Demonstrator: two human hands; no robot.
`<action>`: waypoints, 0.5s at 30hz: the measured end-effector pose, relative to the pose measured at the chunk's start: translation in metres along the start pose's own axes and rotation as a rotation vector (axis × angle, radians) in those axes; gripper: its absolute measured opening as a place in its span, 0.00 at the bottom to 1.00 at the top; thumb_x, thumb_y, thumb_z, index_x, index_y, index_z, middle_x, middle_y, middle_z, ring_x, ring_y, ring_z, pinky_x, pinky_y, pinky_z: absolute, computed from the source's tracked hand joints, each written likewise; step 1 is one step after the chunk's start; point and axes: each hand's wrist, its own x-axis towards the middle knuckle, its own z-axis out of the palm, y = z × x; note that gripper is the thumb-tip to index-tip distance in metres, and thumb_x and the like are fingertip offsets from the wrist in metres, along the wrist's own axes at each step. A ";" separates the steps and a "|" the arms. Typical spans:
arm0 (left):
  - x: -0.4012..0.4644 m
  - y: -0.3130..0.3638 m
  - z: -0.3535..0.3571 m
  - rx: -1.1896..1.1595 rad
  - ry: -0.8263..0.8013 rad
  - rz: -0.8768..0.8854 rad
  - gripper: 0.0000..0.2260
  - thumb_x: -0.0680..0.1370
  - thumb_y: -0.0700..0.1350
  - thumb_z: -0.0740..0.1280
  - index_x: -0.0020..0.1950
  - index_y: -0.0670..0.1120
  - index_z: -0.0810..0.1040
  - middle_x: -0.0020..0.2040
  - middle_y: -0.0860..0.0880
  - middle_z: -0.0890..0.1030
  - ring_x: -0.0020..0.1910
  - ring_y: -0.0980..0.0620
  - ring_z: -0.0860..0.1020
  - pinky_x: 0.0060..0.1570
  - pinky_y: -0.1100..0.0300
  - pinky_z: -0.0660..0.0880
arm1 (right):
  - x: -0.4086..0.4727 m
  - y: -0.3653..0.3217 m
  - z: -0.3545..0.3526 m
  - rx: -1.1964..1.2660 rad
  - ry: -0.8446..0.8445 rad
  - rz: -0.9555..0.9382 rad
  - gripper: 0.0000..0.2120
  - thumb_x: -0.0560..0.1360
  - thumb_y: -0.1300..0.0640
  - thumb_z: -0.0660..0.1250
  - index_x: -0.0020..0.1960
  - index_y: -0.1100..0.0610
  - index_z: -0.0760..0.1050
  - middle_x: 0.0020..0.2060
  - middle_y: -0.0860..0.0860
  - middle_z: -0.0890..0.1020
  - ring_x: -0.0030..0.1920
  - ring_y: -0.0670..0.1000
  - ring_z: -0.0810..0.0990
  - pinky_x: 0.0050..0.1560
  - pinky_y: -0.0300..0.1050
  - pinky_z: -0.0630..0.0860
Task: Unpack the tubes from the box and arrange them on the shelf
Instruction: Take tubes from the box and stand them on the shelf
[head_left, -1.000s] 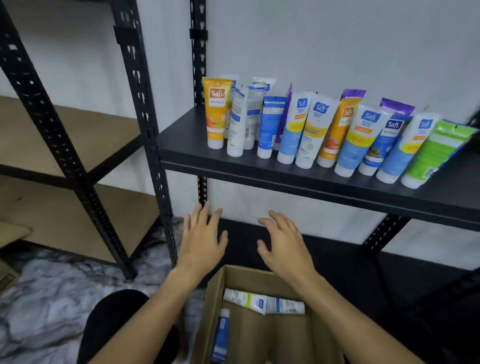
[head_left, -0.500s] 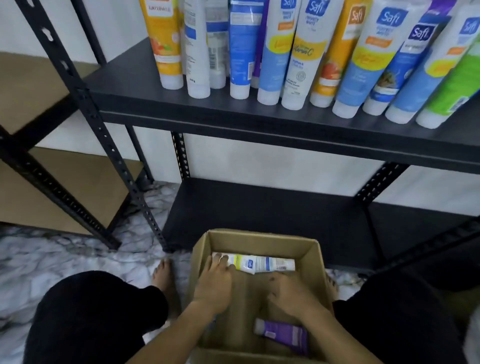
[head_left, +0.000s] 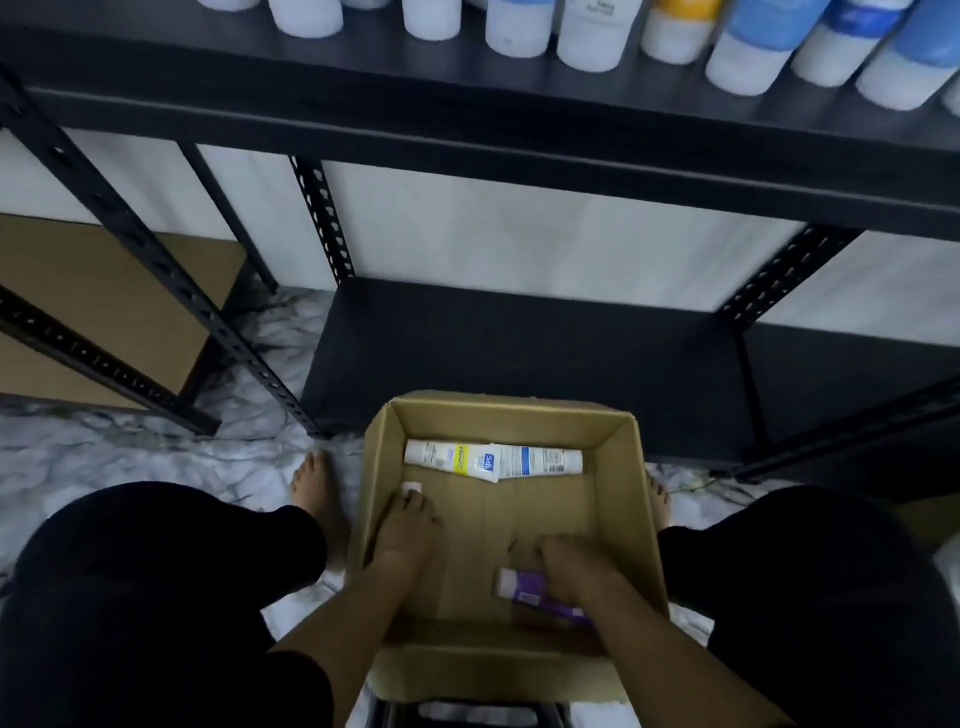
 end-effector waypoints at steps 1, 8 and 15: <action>0.002 0.001 0.002 0.030 -0.012 0.025 0.20 0.84 0.44 0.52 0.76 0.41 0.64 0.76 0.34 0.59 0.76 0.33 0.54 0.73 0.39 0.52 | 0.002 0.001 0.001 -0.005 -0.009 -0.003 0.19 0.79 0.53 0.65 0.69 0.52 0.71 0.64 0.54 0.76 0.61 0.56 0.76 0.64 0.52 0.72; 0.025 0.003 0.025 0.243 -0.022 0.125 0.21 0.85 0.46 0.52 0.77 0.44 0.62 0.78 0.38 0.57 0.77 0.34 0.50 0.74 0.35 0.48 | 0.010 0.013 0.005 -0.075 -0.027 -0.026 0.15 0.81 0.53 0.62 0.66 0.54 0.73 0.65 0.56 0.77 0.63 0.58 0.76 0.63 0.49 0.70; 0.030 0.003 0.028 0.246 -0.029 0.118 0.26 0.82 0.48 0.60 0.79 0.46 0.57 0.78 0.39 0.55 0.77 0.37 0.51 0.71 0.36 0.55 | 0.014 0.014 0.006 -0.126 -0.028 -0.059 0.15 0.81 0.53 0.62 0.65 0.56 0.73 0.65 0.57 0.76 0.64 0.58 0.75 0.63 0.49 0.70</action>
